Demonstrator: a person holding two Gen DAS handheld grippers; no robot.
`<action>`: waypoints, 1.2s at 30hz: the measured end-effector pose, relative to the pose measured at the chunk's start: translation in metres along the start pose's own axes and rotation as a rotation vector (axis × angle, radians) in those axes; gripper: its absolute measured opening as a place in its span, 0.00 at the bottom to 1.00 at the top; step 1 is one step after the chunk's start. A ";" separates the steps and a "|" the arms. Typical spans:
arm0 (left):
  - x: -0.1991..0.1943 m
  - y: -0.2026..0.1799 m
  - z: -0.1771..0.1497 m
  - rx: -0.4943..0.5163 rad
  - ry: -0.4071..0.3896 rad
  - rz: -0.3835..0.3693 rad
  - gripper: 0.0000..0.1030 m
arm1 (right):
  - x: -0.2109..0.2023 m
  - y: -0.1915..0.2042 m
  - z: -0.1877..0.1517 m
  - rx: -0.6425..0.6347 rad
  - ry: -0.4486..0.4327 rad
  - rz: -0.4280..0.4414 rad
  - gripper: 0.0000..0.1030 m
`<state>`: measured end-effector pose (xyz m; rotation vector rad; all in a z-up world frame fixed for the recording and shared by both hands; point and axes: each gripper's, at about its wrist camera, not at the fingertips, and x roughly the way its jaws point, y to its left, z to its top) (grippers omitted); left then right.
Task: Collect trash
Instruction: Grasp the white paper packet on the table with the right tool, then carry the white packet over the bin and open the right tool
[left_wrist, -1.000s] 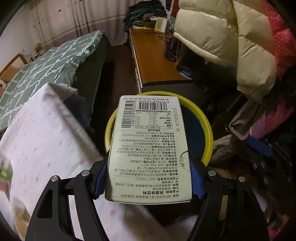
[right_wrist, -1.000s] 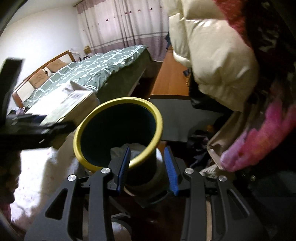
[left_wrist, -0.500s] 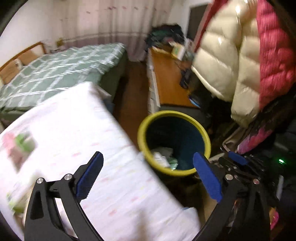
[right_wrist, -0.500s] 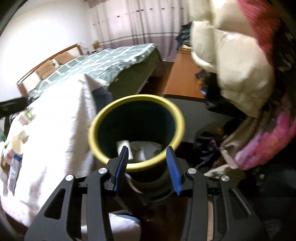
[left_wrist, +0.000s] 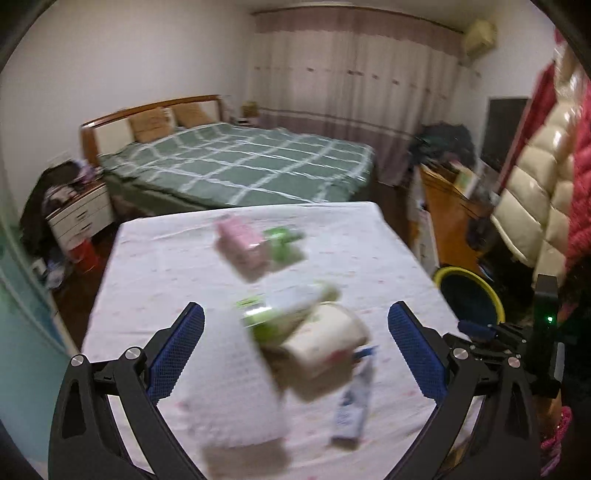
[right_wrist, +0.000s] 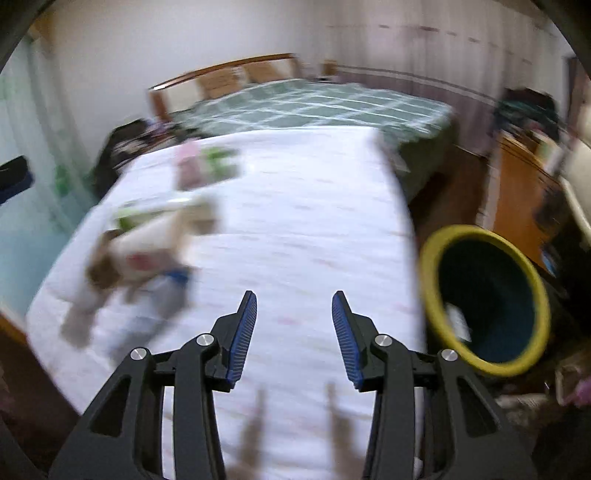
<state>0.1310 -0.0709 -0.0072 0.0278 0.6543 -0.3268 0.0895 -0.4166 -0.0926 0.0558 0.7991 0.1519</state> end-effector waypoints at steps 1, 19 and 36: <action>-0.003 0.007 -0.003 -0.011 -0.003 0.008 0.95 | 0.003 0.014 0.004 -0.026 0.000 0.030 0.40; -0.005 0.083 -0.033 -0.133 0.012 0.033 0.95 | 0.054 0.110 0.010 -0.192 0.105 0.033 0.76; 0.001 0.084 -0.032 -0.137 0.015 0.012 0.95 | 0.069 0.106 -0.012 -0.119 0.186 0.024 0.30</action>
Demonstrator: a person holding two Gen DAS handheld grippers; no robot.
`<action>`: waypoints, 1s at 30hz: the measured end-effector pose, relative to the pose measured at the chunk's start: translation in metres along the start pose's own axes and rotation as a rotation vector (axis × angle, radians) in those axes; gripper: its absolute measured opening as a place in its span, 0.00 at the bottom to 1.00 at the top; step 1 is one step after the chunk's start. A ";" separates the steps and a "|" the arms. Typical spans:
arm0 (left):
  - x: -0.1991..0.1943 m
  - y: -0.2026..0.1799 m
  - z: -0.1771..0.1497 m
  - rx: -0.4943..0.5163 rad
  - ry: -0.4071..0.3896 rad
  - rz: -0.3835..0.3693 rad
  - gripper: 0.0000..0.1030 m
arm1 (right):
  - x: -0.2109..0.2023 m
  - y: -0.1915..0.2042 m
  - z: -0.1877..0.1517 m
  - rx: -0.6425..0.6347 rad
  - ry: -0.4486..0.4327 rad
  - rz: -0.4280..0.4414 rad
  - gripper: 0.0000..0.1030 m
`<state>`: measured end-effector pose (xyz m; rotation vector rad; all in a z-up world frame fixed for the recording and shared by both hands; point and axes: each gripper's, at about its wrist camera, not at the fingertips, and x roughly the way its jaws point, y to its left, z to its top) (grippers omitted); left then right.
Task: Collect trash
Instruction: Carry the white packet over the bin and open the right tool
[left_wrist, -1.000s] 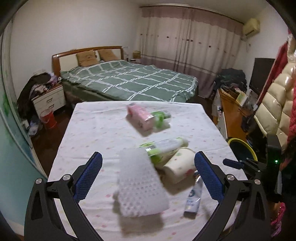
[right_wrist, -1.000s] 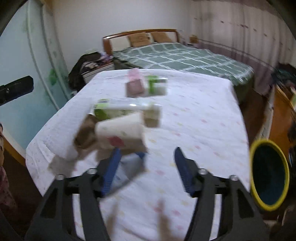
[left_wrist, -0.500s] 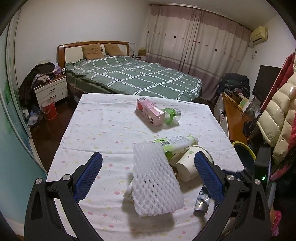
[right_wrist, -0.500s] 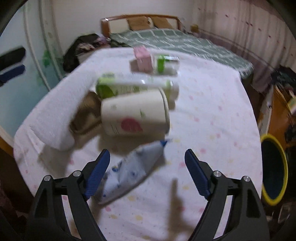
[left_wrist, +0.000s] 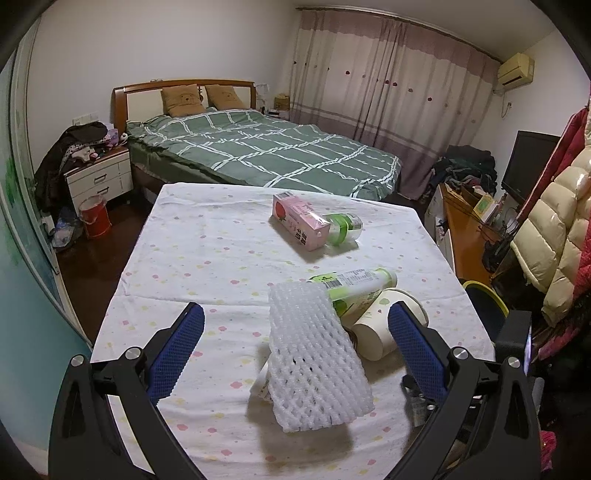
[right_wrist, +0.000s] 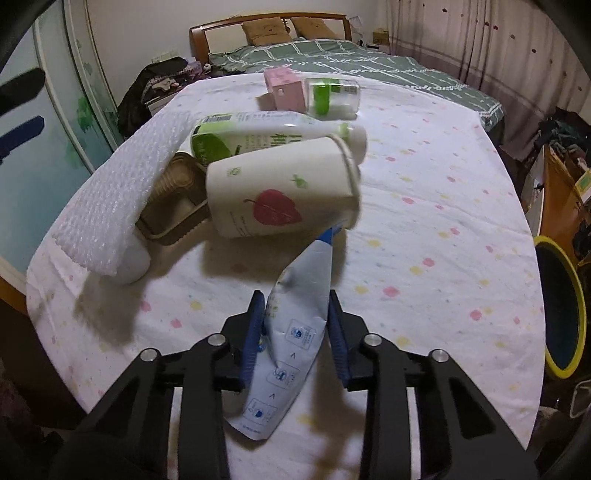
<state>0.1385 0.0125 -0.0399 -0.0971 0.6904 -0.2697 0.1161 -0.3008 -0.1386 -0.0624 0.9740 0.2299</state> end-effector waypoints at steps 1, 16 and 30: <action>0.001 0.000 0.000 0.003 0.001 -0.002 0.95 | -0.004 -0.004 -0.002 0.009 -0.002 0.011 0.30; 0.021 -0.061 -0.001 0.111 0.052 -0.077 0.95 | -0.070 -0.184 -0.011 0.315 -0.139 -0.209 0.30; 0.059 -0.109 -0.003 0.205 0.136 -0.126 0.95 | -0.027 -0.346 -0.032 0.546 -0.047 -0.400 0.36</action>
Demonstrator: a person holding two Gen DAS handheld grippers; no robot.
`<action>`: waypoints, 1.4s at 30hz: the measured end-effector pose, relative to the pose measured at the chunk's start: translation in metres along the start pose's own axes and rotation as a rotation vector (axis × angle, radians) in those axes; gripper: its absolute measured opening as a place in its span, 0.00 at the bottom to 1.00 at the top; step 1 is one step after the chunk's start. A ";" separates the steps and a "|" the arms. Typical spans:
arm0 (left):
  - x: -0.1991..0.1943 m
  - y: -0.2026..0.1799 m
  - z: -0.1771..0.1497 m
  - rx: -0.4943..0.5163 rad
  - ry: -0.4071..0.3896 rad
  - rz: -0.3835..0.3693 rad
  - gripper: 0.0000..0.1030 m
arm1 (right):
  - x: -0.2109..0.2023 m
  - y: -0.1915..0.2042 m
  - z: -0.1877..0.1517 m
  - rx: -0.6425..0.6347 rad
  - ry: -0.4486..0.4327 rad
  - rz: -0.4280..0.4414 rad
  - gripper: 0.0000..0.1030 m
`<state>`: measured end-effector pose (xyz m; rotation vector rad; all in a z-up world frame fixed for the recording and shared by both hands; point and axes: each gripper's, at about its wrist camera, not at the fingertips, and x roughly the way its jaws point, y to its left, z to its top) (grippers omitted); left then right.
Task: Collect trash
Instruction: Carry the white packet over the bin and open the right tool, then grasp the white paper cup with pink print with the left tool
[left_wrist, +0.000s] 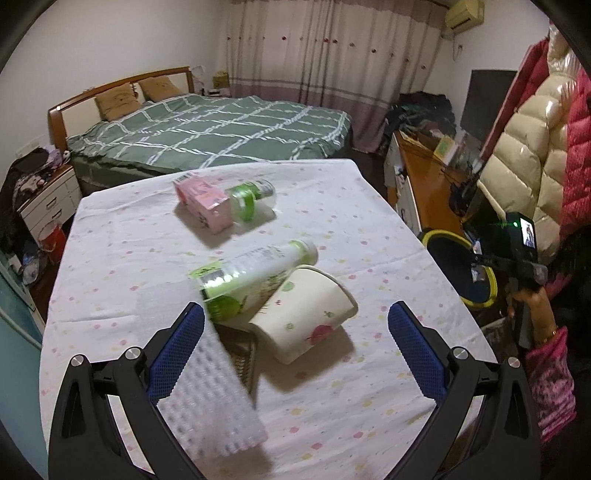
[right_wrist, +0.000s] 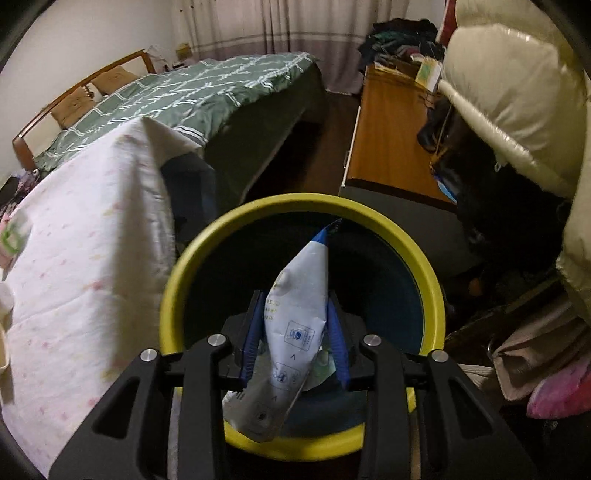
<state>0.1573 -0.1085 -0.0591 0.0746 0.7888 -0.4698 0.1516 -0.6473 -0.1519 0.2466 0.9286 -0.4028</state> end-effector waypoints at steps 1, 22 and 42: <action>0.004 -0.003 0.001 0.010 0.009 -0.008 0.95 | 0.003 -0.002 -0.001 0.006 0.001 0.000 0.46; 0.088 -0.019 0.006 0.163 0.222 -0.102 0.95 | -0.003 0.007 -0.005 -0.008 -0.018 0.040 0.55; 0.131 -0.050 0.000 0.296 0.399 -0.155 0.94 | 0.012 0.005 -0.013 -0.012 0.022 0.069 0.55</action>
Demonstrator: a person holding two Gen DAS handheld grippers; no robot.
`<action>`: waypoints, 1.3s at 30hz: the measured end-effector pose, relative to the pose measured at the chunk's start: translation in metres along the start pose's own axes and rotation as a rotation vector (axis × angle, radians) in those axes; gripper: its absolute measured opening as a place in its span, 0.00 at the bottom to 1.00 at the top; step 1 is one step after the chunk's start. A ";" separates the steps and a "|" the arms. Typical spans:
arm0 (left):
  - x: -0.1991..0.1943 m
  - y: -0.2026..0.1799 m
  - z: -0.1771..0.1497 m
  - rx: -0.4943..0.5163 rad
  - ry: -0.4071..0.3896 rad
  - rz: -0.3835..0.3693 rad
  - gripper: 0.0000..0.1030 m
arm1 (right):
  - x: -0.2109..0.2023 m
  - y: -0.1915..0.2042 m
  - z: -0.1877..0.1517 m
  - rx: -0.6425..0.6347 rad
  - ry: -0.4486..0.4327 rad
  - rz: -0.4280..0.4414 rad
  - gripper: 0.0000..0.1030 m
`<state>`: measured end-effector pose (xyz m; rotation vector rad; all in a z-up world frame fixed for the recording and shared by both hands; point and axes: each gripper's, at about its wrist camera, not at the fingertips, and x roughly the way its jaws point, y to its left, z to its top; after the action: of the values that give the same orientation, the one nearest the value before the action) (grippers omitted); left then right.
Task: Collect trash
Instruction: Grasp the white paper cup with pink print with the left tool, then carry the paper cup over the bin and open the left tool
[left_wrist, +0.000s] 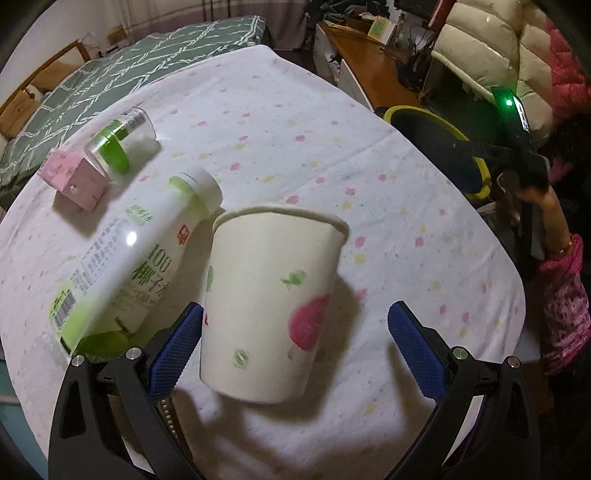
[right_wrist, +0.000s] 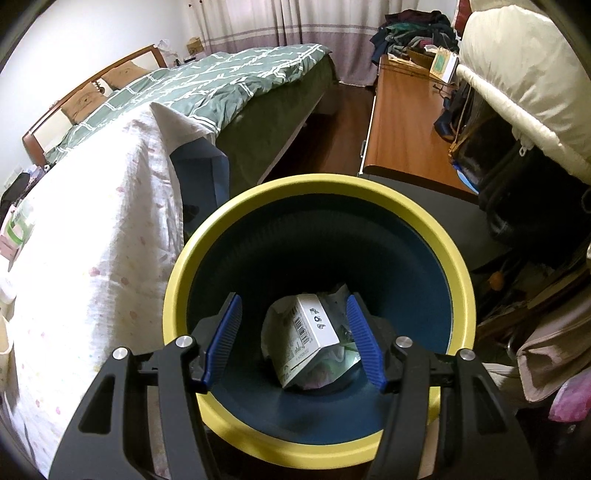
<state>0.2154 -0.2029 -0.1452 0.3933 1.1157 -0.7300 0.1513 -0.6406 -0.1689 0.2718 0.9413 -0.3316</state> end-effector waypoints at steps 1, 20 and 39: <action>0.002 0.002 0.003 -0.014 0.001 0.003 0.93 | 0.001 0.000 -0.001 0.000 0.002 0.003 0.55; -0.008 -0.029 0.022 0.031 -0.031 0.007 0.62 | -0.016 -0.006 -0.017 0.002 -0.019 0.062 0.55; 0.031 -0.179 0.139 0.189 -0.089 -0.121 0.62 | -0.098 -0.065 -0.061 0.052 -0.158 -0.060 0.55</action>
<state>0.1901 -0.4266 -0.1048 0.4514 0.9961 -0.9554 0.0269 -0.6620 -0.1280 0.2616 0.7872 -0.4275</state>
